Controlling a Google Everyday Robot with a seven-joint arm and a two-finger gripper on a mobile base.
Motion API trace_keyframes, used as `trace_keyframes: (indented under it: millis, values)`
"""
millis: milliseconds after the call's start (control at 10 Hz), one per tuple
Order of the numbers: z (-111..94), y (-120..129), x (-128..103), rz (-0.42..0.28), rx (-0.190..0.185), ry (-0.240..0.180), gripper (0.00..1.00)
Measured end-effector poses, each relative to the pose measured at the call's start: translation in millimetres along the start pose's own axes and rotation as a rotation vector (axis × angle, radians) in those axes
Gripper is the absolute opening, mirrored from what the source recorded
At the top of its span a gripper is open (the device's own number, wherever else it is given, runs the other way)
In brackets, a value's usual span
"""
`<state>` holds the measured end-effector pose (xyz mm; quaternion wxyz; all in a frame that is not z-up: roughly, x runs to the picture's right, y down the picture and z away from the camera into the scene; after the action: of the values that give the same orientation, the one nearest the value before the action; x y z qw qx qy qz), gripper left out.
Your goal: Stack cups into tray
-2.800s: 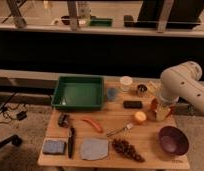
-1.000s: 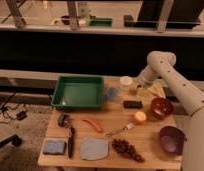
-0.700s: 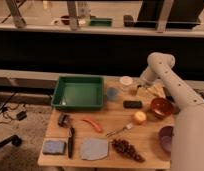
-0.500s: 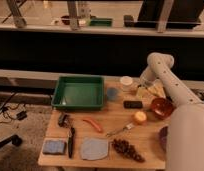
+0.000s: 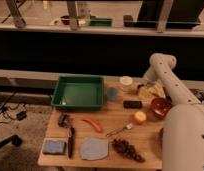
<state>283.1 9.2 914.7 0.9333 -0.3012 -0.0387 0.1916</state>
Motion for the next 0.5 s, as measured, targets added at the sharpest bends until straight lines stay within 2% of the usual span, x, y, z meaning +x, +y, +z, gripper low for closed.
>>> trace_keyframes:
  millis: [500]
  values:
    - [7.0,-0.5,5.7,-0.028,0.008,-0.002,0.8]
